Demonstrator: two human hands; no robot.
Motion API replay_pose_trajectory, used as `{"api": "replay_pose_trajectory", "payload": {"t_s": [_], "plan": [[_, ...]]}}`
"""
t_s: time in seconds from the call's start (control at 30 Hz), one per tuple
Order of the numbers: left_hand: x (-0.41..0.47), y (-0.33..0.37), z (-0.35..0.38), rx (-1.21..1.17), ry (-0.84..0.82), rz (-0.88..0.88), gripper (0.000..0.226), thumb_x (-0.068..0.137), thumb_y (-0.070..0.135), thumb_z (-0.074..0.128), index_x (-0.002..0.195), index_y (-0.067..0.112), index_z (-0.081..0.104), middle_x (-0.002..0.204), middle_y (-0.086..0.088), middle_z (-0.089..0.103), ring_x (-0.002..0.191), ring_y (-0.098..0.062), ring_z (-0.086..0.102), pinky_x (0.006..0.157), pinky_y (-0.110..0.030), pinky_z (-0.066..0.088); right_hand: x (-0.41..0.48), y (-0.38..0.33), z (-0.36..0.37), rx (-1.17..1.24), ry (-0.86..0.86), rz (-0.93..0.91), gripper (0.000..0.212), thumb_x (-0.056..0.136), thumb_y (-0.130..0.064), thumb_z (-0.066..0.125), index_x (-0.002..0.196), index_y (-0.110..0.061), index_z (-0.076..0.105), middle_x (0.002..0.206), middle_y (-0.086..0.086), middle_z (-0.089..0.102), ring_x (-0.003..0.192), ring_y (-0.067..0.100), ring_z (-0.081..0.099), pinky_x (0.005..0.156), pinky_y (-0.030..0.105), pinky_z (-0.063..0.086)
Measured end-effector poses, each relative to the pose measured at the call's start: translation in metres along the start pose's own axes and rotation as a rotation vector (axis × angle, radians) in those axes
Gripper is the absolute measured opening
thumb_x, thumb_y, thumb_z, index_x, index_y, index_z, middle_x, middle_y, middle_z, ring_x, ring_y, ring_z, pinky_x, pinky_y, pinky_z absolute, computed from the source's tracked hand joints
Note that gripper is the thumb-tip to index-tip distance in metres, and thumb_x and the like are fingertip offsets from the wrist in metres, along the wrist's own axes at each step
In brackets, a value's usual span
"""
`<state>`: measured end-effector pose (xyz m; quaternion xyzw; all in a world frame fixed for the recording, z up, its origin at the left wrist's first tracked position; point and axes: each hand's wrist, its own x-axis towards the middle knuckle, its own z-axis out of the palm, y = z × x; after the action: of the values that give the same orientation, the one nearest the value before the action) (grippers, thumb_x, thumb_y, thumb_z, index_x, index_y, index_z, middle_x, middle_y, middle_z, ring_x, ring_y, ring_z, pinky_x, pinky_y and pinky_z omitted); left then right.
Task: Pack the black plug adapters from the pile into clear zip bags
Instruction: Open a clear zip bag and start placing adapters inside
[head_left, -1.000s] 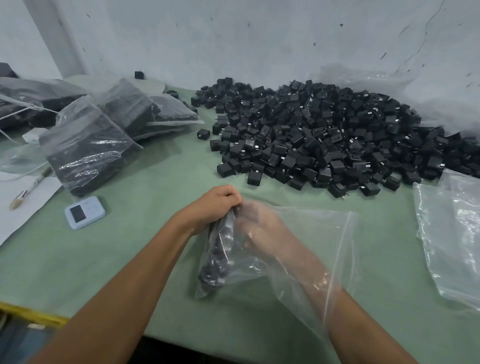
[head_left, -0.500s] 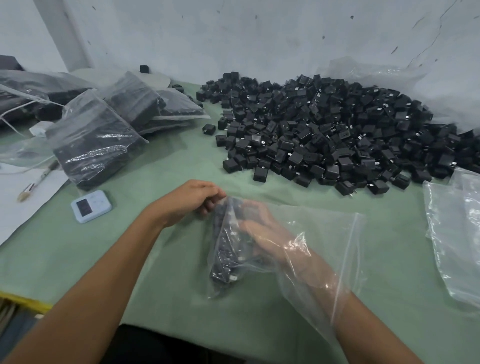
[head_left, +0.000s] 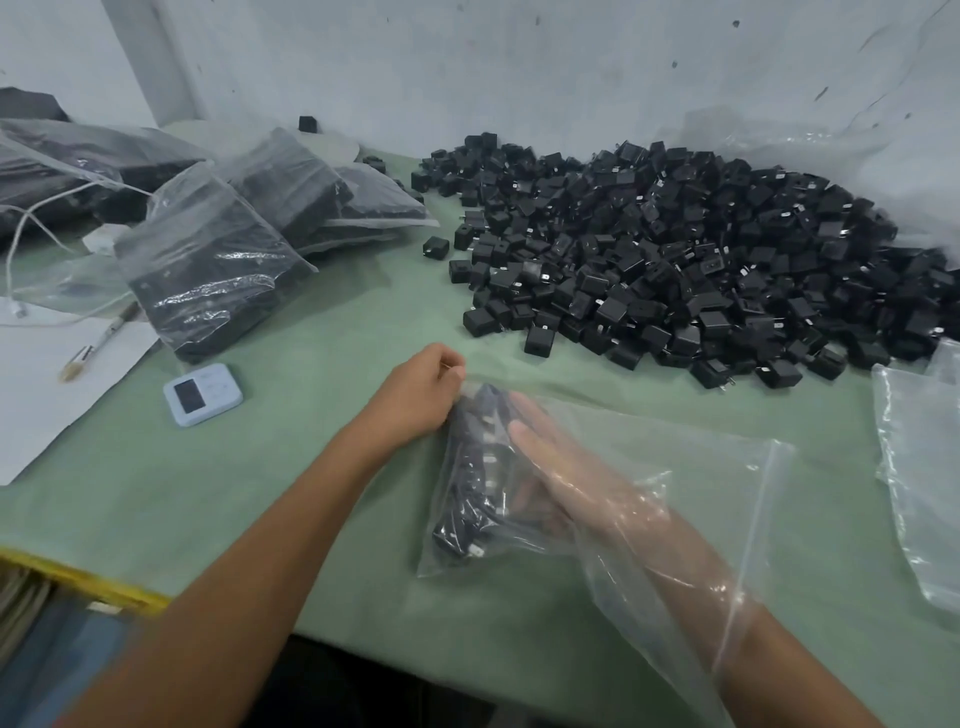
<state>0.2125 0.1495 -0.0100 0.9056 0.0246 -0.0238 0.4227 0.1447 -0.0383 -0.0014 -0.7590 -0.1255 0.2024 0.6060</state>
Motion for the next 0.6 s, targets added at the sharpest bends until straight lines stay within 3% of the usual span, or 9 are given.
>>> {"api": "replay_pose_trajectory", "payload": {"t_s": [0.1,0.17,0.23,0.3,0.37,0.4,0.47,0.53,0.6], "plan": [[-0.059,-0.004,0.001,-0.201,0.227,0.023,0.024,0.100,0.023,0.048,0.120,0.026,0.061,0.117,0.012,0.065,0.106,-0.005,0.061,0.095,-0.017,0.044,0.000,0.002,0.003,0.014,0.062,0.047,0.048,0.107,-0.033,0.035,0.152,-0.035,0.019,0.140,-0.045,0.028,0.111,-0.036,0.032,0.083,-0.010,0.029],[-0.114,-0.008,0.006,-0.262,0.228,0.044,0.031,0.083,0.034,0.051,0.112,0.036,0.062,0.112,0.025,0.064,0.103,0.008,0.058,0.085,-0.004,0.040,-0.009,0.013,0.000,0.093,0.143,0.053,0.031,0.105,-0.043,0.040,0.131,-0.057,0.031,0.109,-0.058,0.043,0.088,-0.038,0.045,0.066,-0.006,0.040],[-0.154,-0.007,0.016,-0.253,0.083,0.029,0.060,0.065,0.049,0.051,0.124,0.042,0.057,0.119,0.033,0.058,0.113,0.012,0.052,0.093,-0.009,0.040,-0.019,0.025,-0.002,0.171,0.264,0.051,0.029,0.101,-0.053,0.044,0.123,-0.069,0.035,0.106,-0.059,0.043,0.090,-0.035,0.048,0.069,-0.002,0.045],[-0.164,-0.007,0.031,-0.195,0.005,0.040,0.081,0.061,0.057,0.054,0.140,0.042,0.047,0.131,0.031,0.052,0.122,0.010,0.047,0.105,-0.022,0.040,-0.021,0.037,0.002,0.106,0.360,0.037,0.042,0.102,-0.050,0.042,0.140,-0.062,0.028,0.109,-0.065,0.030,0.098,-0.041,0.035,0.090,-0.005,0.035],[-0.154,-0.001,0.039,-0.181,0.012,0.018,0.090,0.063,0.065,0.056,0.148,0.037,0.041,0.140,0.022,0.050,0.126,0.003,0.048,0.110,-0.031,0.040,-0.030,0.044,0.002,-0.001,0.455,0.032,0.050,0.105,-0.035,0.043,0.152,-0.041,0.025,0.126,-0.055,0.030,0.099,-0.042,0.024,0.083,-0.014,0.015],[-0.147,0.002,0.042,-0.150,0.025,0.020,0.091,0.066,0.066,0.059,0.149,0.034,0.039,0.142,0.018,0.049,0.128,-0.001,0.047,0.111,-0.032,0.039,-0.033,0.045,0.003,0.022,0.508,0.050,0.050,0.105,-0.035,0.044,0.151,-0.042,0.027,0.141,-0.043,0.033,0.111,-0.034,0.025,0.093,-0.008,0.013],[-0.134,0.005,0.050,-0.004,0.081,0.051,0.084,0.077,0.062,0.063,0.150,0.031,0.038,0.142,0.014,0.045,0.127,-0.005,0.038,0.106,-0.022,0.031,-0.033,0.046,0.009,0.172,0.514,0.059,0.042,0.102,-0.038,0.048,0.138,-0.058,0.039,0.146,-0.028,0.045,0.127,-0.009,0.044,0.106,0.016,0.032],[-0.127,0.004,0.057,0.083,0.113,0.073,0.075,0.082,0.059,0.061,0.149,0.032,0.038,0.133,0.011,0.043,0.113,-0.004,0.030,0.091,-0.014,0.021,-0.036,0.045,0.014,0.311,0.459,0.016,0.039,0.101,-0.029,0.052,0.128,-0.058,0.050,0.130,-0.011,0.064,0.108,0.012,0.069,0.087,0.027,0.056],[-0.126,0.002,0.062,0.096,0.142,0.090,0.068,0.085,0.056,0.059,0.146,0.032,0.042,0.119,0.013,0.040,0.104,-0.004,0.026,0.084,-0.012,0.019,-0.038,0.043,0.017,0.468,0.435,0.054,0.040,0.101,-0.032,0.053,0.133,-0.056,0.047,0.114,0.002,0.074,0.096,0.028,0.073,0.075,0.036,0.061]]}}
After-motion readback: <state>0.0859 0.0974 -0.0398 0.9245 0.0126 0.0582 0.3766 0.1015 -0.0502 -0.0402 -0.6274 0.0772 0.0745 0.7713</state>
